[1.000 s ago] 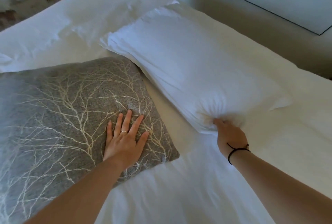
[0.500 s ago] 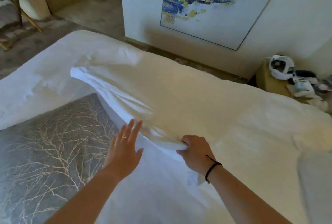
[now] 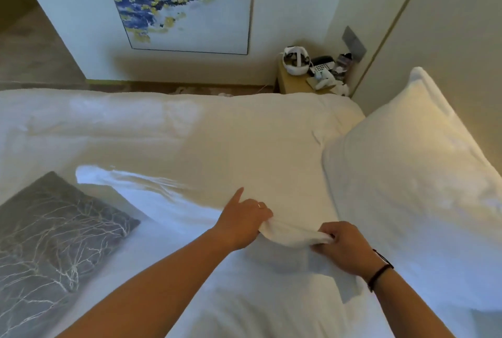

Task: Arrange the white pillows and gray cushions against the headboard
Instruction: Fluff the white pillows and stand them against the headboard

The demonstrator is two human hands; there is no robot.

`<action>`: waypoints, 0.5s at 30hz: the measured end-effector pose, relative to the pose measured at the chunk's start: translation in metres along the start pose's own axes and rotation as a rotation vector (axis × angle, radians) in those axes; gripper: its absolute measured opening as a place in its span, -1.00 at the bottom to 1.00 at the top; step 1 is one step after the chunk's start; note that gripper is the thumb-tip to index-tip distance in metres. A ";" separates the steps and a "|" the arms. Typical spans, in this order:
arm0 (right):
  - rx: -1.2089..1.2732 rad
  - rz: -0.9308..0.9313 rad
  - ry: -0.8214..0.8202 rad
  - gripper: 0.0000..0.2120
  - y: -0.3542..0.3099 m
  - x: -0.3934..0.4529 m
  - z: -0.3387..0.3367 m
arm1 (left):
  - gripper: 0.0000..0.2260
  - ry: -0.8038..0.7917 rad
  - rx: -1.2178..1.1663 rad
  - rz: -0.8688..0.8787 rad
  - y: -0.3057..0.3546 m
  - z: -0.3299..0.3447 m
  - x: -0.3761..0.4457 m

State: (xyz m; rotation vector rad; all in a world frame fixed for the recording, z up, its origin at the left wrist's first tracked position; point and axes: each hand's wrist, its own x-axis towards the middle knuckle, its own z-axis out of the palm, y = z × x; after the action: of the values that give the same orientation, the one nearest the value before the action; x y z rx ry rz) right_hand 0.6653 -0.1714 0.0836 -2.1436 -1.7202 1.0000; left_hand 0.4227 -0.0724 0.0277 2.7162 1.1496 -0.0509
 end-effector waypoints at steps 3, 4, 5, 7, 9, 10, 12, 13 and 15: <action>0.038 0.087 0.016 -0.79 0.040 -0.019 -0.026 | -0.59 -0.002 0.034 0.022 0.045 0.003 0.021; 0.031 0.117 0.011 -0.82 0.049 -0.023 -0.031 | -0.59 -0.014 0.028 0.018 0.054 0.005 0.026; 0.011 0.141 0.001 -0.81 0.057 -0.025 -0.033 | -0.60 -0.023 0.019 0.011 0.062 0.007 0.030; -0.034 0.170 -0.039 -0.79 0.068 -0.028 -0.029 | -0.62 -0.039 0.025 -0.008 0.071 0.014 0.037; -0.052 0.180 -0.054 -0.88 0.073 -0.027 -0.021 | -0.64 -0.040 0.026 -0.036 0.073 0.021 0.040; -0.061 0.181 -0.045 -0.96 0.073 -0.026 -0.018 | -0.64 -0.046 0.008 -0.057 0.073 0.024 0.040; -0.093 0.181 -0.012 -0.77 0.069 -0.024 -0.014 | -0.66 -0.059 -0.018 -0.102 0.070 0.026 0.041; -0.125 0.168 0.004 -0.65 0.067 -0.023 -0.012 | -0.67 -0.062 -0.010 -0.123 0.069 0.025 0.041; -0.231 0.081 0.051 -0.46 0.059 -0.021 -0.006 | -0.67 -0.055 0.014 -0.173 0.070 0.024 0.042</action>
State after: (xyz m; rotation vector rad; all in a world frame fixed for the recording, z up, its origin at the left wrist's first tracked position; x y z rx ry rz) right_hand 0.7131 -0.2064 0.0628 -2.3744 -1.8168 0.7911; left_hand 0.5033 -0.0947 0.0113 2.6031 1.3689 -0.1579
